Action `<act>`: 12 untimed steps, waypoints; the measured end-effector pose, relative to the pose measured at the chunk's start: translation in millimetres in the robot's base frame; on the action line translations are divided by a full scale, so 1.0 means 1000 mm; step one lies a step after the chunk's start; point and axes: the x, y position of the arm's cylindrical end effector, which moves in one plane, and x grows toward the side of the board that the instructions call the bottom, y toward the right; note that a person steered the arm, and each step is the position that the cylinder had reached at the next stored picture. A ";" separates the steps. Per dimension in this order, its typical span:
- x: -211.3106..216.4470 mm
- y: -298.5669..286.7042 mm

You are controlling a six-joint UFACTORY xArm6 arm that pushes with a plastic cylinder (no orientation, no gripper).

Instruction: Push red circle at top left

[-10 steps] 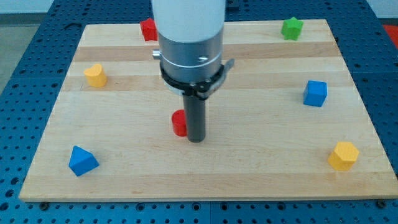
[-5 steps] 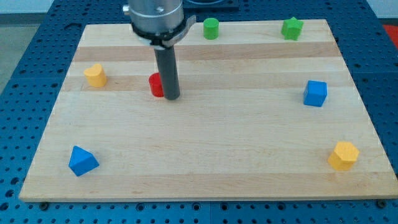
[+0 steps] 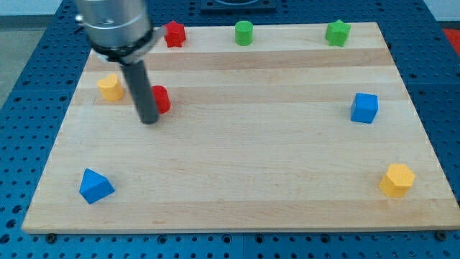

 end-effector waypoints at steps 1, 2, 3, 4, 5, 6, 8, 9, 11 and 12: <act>-0.023 0.010; -0.037 0.035; -0.037 0.059; -0.037 0.092; -0.042 0.111; -0.057 0.095; -0.112 0.039; -0.128 0.051; -0.148 0.076; -0.163 0.056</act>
